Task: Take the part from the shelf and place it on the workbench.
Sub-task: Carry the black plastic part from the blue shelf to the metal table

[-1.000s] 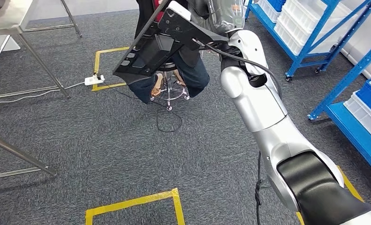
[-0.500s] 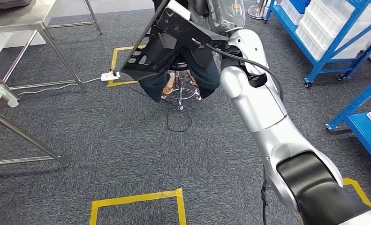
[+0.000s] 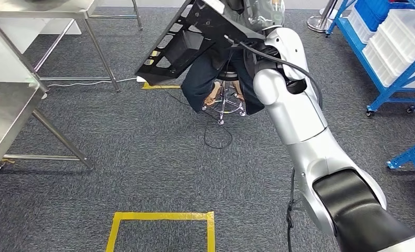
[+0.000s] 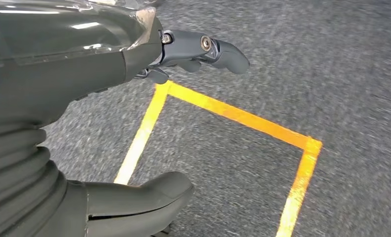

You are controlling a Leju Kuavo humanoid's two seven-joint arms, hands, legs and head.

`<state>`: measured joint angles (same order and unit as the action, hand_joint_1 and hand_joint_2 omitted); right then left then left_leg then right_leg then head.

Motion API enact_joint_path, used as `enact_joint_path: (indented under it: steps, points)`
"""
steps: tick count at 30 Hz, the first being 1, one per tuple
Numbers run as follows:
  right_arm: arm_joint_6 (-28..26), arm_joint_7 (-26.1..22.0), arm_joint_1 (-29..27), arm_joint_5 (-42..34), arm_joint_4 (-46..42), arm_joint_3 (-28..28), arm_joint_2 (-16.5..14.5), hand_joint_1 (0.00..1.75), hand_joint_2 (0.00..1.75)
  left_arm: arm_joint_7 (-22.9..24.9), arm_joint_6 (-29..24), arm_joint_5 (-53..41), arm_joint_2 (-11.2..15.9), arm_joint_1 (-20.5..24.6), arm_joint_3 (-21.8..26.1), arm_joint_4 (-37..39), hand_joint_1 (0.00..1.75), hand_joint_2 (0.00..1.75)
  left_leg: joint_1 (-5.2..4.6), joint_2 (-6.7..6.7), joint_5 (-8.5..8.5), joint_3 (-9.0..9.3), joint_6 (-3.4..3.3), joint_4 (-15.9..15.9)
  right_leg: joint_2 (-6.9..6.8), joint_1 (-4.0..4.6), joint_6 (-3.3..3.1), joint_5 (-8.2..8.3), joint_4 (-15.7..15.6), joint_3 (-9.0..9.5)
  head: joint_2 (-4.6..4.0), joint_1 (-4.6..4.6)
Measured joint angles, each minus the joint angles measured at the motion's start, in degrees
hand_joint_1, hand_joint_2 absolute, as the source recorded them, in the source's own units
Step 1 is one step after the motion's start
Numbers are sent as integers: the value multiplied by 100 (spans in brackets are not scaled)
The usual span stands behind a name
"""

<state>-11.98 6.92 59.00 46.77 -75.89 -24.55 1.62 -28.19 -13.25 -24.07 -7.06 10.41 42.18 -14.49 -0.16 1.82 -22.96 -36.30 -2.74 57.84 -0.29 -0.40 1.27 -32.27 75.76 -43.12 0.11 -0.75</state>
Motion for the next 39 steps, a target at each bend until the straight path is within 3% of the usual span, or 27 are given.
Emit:
enact_joint_path:
  steps: [1,3,5,8,10,12,14,15,16,17,18,20,21,23,25,27,29,30,31,32,34,35,36,39]
  points:
    - [32,-31,14,-38,5,46,23,175,175,8,0,-1,-8,-6,-3,0,0,175,6,66,1,0,3,6,9,-12,50,83,-111,42,0,-1]
    - [82,-131,77,-102,37,120,49,175,175,12,-1,9,-14,-11,-3,0,0,175,22,180,-5,-6,26,31,95,-65,168,397,-868,401,0,-5]
    - [98,-271,161,-162,129,156,50,175,175,8,-24,47,-8,-14,0,0,0,175,20,267,-22,-45,80,81,204,-100,198,615,-1492,721,0,-4]
    - [23,-496,239,-238,393,158,-37,175,175,-8,-104,124,21,-68,14,0,0,175,38,345,-21,-90,165,97,177,-85,115,664,-1624,794,0,-2]
    - [-53,-583,287,-247,555,152,-147,175,175,-20,-131,151,37,-118,28,2,0,175,43,209,-118,-172,218,224,114,-99,52,679,-1645,804,0,8]
    - [-122,-635,346,-243,699,146,-245,175,175,-25,-163,177,49,-135,35,5,0,175,50,-35,-410,-447,273,772,34,-88,-7,677,-1656,812,0,25]
    - [-168,-673,383,-246,840,143,-319,175,175,-25,-204,202,56,-142,43,12,0,175,71,-133,-684,-809,304,1483,-57,-54,-40,662,-1654,814,0,32]
    - [-178,-685,391,-250,900,139,-356,175,175,-25,-217,217,58,-149,49,18,0,175,77,-140,-700,-905,305,1648,-103,-40,-50,655,-1654,816,0,32]
    - [-181,-696,402,-256,953,134,-393,175,175,-25,-224,232,61,-155,58,25,0,175,79,-147,-617,-895,298,1601,-148,-29,-59,647,-1653,822,0,32]
    - [-183,-706,422,-263,1003,131,-427,175,175,-25,-227,247,66,-159,67,29,0,175,79,-171,-453,-775,283,1347,-190,-21,-68,639,-1653,830,0,32]
    - [-185,-720,454,-272,1049,129,-457,175,175,-25,-227,261,72,-161,76,32,0,175,74,-241,-263,-577,261,954,-231,-12,-77,630,-1653,841,0,32]
    - [-209,-758,534,-290,1132,131,-496,175,175,-25,-227,285,80,-156,93,33,0,175,20,-398,-63,-232,224,313,-298,30,-70,611,-1652,844,0,28]
    - [-228,-780,565,-295,1174,131,-509,175,175,-25,-229,293,84,-154,105,33,0,175,-9,-440,-48,-150,207,168,-333,48,-59,604,-1654,843,0,26]
    - [-269,-821,593,-297,1265,129,-532,175,175,-25,-236,300,93,-156,131,34,0,175,-40,-372,-53,-117,158,118,-408,59,-28,589,-1666,860,0,22]
    - [-308,-858,596,-294,1345,128,-548,175,175,-28,-242,300,103,-162,147,36,0,175,-23,-287,-20,-68,88,54,-334,48,1,515,-1563,824,0,24]
    - [-354,-881,598,-292,1408,133,-541,175,175,-31,-244,300,110,-159,158,37,0,175,3,-207,7,-30,26,7,-127,33,-20,287,-1057,577,0,16]
    - [-381,-884,572,-295,1462,138,-520,175,175,-31,-245,299,117,-156,170,39,0,175,9,-101,9,-30,1,5,-20,23,-47,17,-279,182,0,9]
    - [-384,-882,551,-297,1483,138,-511,175,175,-31,-245,298,116,-161,174,42,0,175,11,-37,9,-30,0,7,-8,19,-29,-36,-39,42,0,10]
    - [-384,-880,535,-297,1498,139,-503,175,175,-31,-245,296,114,-167,176,45,0,175,14,27,8,-29,2,10,-1,15,10,-1,-15,6,0,9]
    - [-384,-877,528,-296,1507,141,-497,175,175,-32,-245,294,111,-173,178,48,0,175,19,89,8,-28,6,16,10,6,62,121,-231,89,0,10]
    - [-385,-872,531,-293,1514,150,-472,175,175,-34,-244,287,110,-178,183,50,0,175,23,208,-9,-36,39,54,117,-40,164,461,-1047,462,0,7]
    - [-385,-870,531,-294,1514,152,-458,175,175,-37,-243,284,113,-178,185,50,0,175,22,261,-21,-51,64,80,167,-62,176,585,-1374,621,0,9]
    - [-385,-867,529,-295,1515,154,-448,175,175,-39,-243,281,117,-182,187,50,0,175,20,302,-29,-69,92,100,205,-70,168,655,-1569,718,0,11]
    - [-384,-856,534,-298,1514,154,-433,175,175,-44,-243,280,127,-215,193,51,0,175,38,365,-38,-116,165,111,133,-58,77,685,-1635,761,0,12]
